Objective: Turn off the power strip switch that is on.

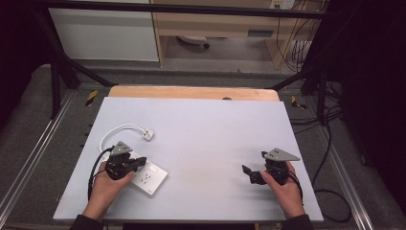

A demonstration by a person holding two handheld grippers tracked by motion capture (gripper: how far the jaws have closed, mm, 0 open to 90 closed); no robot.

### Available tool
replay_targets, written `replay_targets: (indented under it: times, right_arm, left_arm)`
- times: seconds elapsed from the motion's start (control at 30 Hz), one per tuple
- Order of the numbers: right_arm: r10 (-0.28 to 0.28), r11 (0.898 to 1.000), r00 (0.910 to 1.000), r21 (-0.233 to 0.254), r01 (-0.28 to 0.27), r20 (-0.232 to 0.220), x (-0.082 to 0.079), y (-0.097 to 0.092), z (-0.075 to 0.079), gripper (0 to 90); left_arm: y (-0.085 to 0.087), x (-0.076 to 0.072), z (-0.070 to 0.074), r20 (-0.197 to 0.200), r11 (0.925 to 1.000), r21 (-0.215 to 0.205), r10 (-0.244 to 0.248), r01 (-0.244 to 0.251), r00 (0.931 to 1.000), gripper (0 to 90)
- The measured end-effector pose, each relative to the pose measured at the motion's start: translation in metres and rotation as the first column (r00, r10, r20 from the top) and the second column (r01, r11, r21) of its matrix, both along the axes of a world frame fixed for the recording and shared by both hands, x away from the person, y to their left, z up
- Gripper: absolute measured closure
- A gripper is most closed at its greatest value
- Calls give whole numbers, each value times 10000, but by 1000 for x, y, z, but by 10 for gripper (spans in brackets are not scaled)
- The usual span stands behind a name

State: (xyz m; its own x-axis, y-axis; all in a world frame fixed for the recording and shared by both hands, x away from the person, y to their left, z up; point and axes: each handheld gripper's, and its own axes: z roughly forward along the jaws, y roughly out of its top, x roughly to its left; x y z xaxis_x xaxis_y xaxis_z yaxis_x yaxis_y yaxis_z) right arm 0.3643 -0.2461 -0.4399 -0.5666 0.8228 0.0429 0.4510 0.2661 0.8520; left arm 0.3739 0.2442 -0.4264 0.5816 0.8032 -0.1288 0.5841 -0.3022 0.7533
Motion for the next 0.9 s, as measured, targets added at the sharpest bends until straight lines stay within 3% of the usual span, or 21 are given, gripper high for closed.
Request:
replay_targets:
  times: [0.9]
  right_arm:
    - [5,10000,10000,-27,-5,6,0,0,0,38]
  left_arm:
    - [-2,0,-2,-87,9998,151,-117,118,9999,898]
